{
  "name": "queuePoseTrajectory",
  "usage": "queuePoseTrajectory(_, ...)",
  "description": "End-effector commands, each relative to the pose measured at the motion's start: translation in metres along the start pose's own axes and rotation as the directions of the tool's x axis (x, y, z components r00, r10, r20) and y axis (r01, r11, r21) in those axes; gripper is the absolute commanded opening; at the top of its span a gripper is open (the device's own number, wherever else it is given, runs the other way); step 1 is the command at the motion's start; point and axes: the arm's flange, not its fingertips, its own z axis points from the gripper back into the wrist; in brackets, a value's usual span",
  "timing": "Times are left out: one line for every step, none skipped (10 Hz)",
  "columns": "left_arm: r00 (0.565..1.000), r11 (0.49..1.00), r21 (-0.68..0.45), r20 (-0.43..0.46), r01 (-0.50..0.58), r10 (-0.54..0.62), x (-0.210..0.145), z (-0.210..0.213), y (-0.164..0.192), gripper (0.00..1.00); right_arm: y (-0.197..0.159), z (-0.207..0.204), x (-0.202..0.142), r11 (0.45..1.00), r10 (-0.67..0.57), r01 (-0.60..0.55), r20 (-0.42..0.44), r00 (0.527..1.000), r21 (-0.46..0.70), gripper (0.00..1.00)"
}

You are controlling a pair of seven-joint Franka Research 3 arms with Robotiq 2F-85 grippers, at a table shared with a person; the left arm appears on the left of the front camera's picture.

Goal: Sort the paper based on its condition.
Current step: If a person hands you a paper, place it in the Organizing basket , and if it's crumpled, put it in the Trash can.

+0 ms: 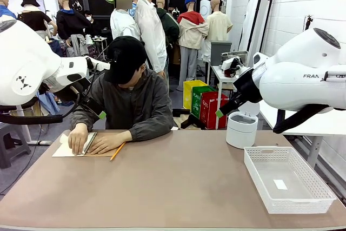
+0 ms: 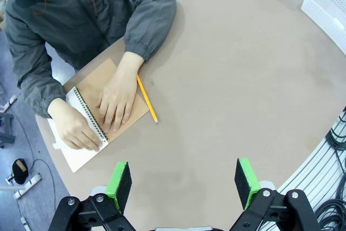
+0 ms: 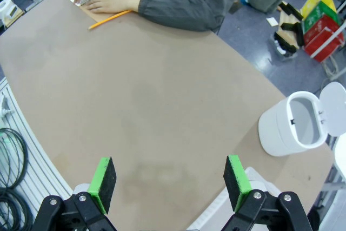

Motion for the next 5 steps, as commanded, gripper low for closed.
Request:
queuePoseTrajectory(1.000,1.000,0.003,-0.003,0.001,-0.001,0.0001,0.0006,0.0006,1.00,-0.0001,0.0000,0.0002,1.000,-0.001,0.001,0.001,1.000,0.005,1.00)
queuePoseTrajectory(1.000,1.000,0.003,-0.003,0.001,-0.001,0.0001,0.0006,0.0006,1.00,-0.0001,0.0000,0.0002,1.000,-0.001,0.001,0.001,1.000,0.005,1.00)
queuePoseTrajectory(1.000,1.000,0.003,-0.003,0.001,-0.001,0.0001,0.0006,0.0006,1.00,-0.0001,0.0000,0.0002,1.000,-0.001,0.001,0.001,1.000,0.005,1.00)
queuePoseTrajectory(1.000,1.000,0.003,-0.003,0.001,-0.001,0.0001,0.0006,0.0006,1.00,-0.0001,0.0000,0.0002,1.000,-0.001,0.001,0.001,1.000,0.005,1.00)
queuePoseTrajectory(1.000,1.000,0.003,-0.003,0.001,-0.001,0.0001,0.0006,0.0006,1.00,-0.0001,0.0000,0.0002,1.000,-0.001,0.001,0.001,1.000,0.005,1.00)
